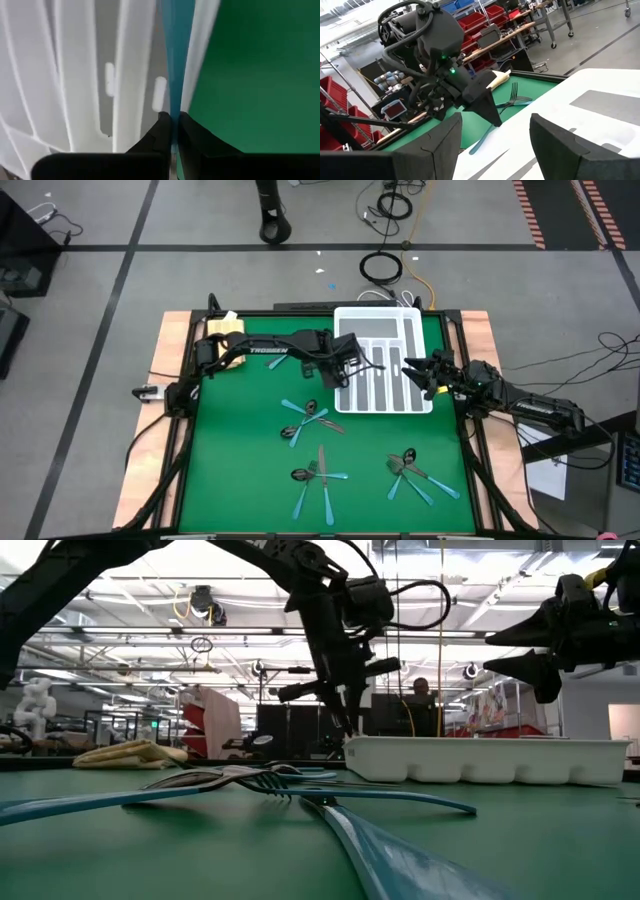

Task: Sort silverware
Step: Put the blue fork into the silverware organizer

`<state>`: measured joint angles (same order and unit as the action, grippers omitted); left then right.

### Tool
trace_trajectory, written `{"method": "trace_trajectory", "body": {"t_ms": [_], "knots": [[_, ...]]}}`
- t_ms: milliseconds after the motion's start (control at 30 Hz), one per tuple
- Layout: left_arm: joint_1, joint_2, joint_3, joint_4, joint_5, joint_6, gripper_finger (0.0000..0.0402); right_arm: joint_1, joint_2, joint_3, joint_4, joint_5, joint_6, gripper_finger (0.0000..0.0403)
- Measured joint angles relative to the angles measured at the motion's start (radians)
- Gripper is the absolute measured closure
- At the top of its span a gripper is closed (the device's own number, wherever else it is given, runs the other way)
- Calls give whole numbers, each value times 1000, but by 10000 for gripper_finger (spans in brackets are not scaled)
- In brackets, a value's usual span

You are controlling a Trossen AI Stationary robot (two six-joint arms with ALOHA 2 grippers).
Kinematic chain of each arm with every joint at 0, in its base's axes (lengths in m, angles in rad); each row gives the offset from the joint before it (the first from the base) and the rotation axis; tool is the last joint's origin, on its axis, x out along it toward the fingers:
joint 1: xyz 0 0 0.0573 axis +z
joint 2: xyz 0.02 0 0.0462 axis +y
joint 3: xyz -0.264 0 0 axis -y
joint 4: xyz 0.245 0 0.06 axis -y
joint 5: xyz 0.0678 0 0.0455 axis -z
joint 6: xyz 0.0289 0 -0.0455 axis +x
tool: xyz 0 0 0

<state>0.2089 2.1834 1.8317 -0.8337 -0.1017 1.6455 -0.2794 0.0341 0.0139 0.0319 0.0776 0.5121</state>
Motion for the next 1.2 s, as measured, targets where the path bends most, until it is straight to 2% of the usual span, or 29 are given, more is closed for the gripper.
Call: {"method": "trace_trajectory", "body": {"t_ms": [167, 433, 633, 833, 933, 1200], "knots": [[-2, 0, 0, 22, 11, -62, 376, 0, 0, 0, 0, 0, 0, 183], [-15, 2, 0, 35, 21, 41, 377, 0, 0, 0, -1, 0, 0, 183], [-23, 3, 0, 59, 80, 39, 377, 0, 0, 0, -1, 0, 0, 183], [-29, 3, 0, 71, 82, 36, 376, 0, 0, 0, -2, 0, -7, 183], [-27, 3, 0, 66, 73, 12, 361, 0, 0, 0, -2, 0, -7, 183], [-19, 3, 0, 68, 72, -16, 283, 0, 0, 0, -2, -1, -8, 183]]}}
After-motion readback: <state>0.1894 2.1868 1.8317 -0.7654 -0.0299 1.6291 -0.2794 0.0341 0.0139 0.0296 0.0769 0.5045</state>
